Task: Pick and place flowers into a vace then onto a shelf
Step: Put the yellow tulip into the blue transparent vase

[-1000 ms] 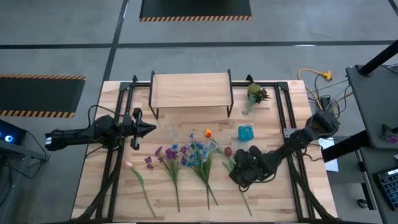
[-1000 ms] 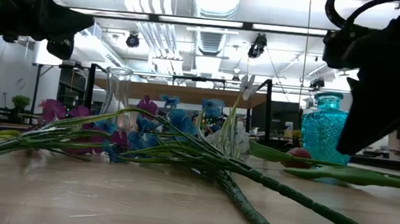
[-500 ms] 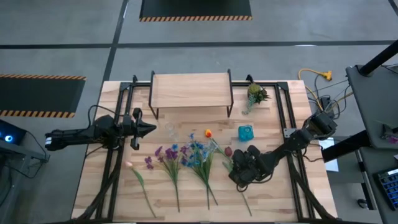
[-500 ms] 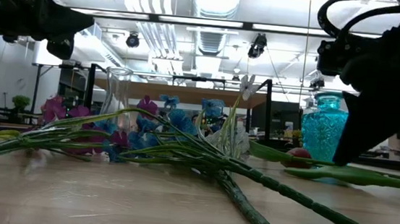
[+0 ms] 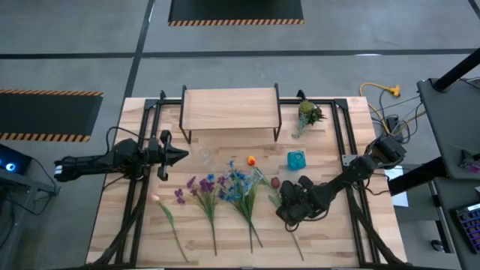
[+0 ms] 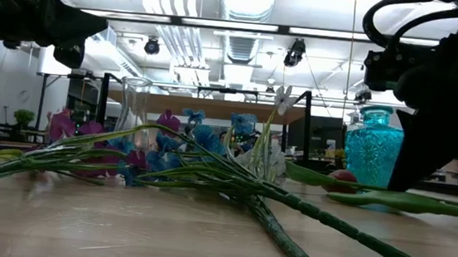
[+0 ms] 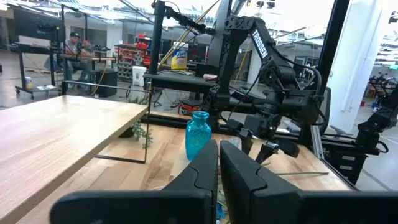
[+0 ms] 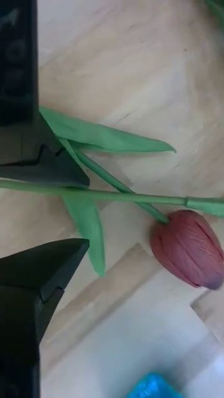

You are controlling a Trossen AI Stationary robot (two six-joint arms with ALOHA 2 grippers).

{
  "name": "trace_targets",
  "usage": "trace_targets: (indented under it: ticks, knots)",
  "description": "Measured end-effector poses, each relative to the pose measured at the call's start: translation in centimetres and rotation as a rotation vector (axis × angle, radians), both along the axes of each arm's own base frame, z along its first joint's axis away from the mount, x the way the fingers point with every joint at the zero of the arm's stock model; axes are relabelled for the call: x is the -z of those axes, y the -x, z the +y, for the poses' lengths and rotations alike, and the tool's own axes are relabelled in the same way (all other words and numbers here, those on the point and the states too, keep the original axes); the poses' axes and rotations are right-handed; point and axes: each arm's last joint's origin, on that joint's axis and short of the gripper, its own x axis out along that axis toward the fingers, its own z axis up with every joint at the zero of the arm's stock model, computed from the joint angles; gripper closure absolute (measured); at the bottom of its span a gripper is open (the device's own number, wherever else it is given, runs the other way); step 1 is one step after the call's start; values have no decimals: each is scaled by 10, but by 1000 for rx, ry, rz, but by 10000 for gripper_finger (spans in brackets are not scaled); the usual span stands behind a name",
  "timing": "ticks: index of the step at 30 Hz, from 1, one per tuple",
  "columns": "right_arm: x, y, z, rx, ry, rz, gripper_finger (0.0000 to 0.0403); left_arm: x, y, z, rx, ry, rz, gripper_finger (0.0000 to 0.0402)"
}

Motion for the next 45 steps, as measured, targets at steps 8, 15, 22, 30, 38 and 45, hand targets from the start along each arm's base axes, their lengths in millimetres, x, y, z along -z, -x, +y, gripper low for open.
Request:
trace_targets:
  ticks: [8,15,22,30,38,45]
  knots:
    - [4,0,2,-9,-29,21,317,0,0,0,0,0,0,402]
    - [3,0,2,-16,-28,20,365,0,0,0,0,0,1,402]
    - [-5,-4,4,-36,-35,0,387,0,0,0,0,0,1,402]
    - [-20,-10,7,-89,-15,-25,390,0,0,0,0,0,1,402]
    - [-44,-10,7,-63,30,60,390,0,0,0,0,0,1,402]
    - [-78,-13,12,-61,78,95,390,0,0,0,0,0,1,402]
